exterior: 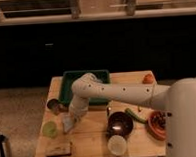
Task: Wipe table surface with towel
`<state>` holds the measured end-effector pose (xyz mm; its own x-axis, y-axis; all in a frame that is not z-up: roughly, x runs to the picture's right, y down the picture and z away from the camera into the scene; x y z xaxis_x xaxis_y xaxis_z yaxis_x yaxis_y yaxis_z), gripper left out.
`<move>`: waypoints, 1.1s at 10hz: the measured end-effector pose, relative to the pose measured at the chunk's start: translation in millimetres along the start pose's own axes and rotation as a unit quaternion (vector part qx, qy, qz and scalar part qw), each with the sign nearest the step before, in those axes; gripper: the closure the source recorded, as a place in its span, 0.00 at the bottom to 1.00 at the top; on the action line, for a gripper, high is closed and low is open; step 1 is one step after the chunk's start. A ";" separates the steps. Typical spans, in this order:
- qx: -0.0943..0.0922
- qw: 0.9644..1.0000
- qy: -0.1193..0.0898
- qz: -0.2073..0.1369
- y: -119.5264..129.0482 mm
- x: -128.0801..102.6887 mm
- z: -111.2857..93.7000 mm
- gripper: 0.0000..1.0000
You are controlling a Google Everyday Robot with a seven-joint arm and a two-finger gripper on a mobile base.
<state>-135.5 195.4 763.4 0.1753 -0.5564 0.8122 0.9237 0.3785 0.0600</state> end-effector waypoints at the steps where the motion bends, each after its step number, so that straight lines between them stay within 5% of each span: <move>1: -0.005 1.000 -0.004 -0.004 3.2 -1.1 1.5 0.99; 7: -0.028 0.999 -0.032 -0.007 25.9 -18.2 25.9 0.99; 11: -0.039 0.998 -0.028 0.038 65.9 -10.9 21.9 0.99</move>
<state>-84.0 242.6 771.2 0.2280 -0.4861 0.8436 0.9325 0.3582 -0.0457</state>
